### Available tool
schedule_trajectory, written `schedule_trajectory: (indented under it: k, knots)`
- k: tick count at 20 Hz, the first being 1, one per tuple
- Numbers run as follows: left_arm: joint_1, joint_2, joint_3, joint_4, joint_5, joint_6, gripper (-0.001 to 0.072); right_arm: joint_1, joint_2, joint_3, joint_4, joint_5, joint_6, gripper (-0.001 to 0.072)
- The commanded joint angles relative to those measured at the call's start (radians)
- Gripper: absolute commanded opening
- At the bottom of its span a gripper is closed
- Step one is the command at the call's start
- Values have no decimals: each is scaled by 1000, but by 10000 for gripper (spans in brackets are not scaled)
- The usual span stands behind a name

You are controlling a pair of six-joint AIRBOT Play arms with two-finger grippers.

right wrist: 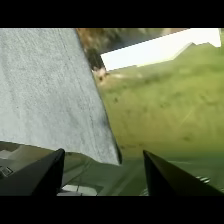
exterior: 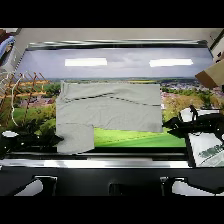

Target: Fold the clothes and pants, and hang the long-sleeved shirts on hangers.

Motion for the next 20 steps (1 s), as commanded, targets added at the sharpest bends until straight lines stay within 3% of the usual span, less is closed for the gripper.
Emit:
schedule_trajectory:
  k: [1, 4, 5, 6, 8, 11, 14, 17, 20]
  knots:
    - [0, -1, 1, 0, -4, 0, 17, 10, -19, -17, 19, 32, -19, 546]
    - [0, -1, 1, 0, -4, 0, 17, 84, -36, -32, 24, 50, -18, 532]
    - [0, -1, 1, 0, -4, -1, 17, 113, -37, -34, 18, 68, -7, 466]
    - [0, -1, 2, 0, -5, -1, 17, 136, -37, -34, 19, 87, 8, 352]
    - [0, 0, 7, -2, -11, -1, 16, 145, -35, -33, 29, 101, 16, 46]
    - [0, 26, 76, -10, -86, -27, 15, 143, 23, -33, -6, 50, 39, 41]
    - [6, 132, 190, -5, -182, -182, 15, 143, 143, -34, -100, -94, 108, 41]
    - [6, 281, 292, 100, -271, -351, 14, 145, 293, -35, -199, -201, 213, 40]
    - [-2, 402, 321, 110, -315, -394, 14, 145, 445, -39, -199, -232, 301, 40]
